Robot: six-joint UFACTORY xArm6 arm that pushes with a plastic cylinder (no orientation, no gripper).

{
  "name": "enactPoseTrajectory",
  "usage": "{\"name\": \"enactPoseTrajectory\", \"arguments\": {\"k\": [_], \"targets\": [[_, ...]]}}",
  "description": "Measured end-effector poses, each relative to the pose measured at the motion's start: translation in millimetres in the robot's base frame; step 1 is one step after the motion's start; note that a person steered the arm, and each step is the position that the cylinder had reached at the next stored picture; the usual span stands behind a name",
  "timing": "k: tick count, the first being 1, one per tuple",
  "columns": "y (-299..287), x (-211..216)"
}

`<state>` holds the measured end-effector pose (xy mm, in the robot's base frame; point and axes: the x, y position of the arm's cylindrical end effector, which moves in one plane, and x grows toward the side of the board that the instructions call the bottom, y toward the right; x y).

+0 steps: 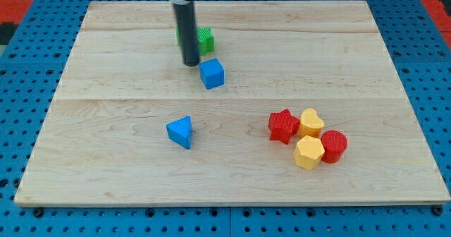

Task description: Push green star into blue cube

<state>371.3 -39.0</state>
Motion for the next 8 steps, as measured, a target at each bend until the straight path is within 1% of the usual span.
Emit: {"name": "enactPoseTrajectory", "arguments": {"k": [1,2,4,5,6,7,8], "targets": [[60.2,67.7],[70.5,96.3],[99.7,93.4],[131.8,26.6],[113.2,-66.9],[30.7,-137.8],[-44.9,-126.2]]}}
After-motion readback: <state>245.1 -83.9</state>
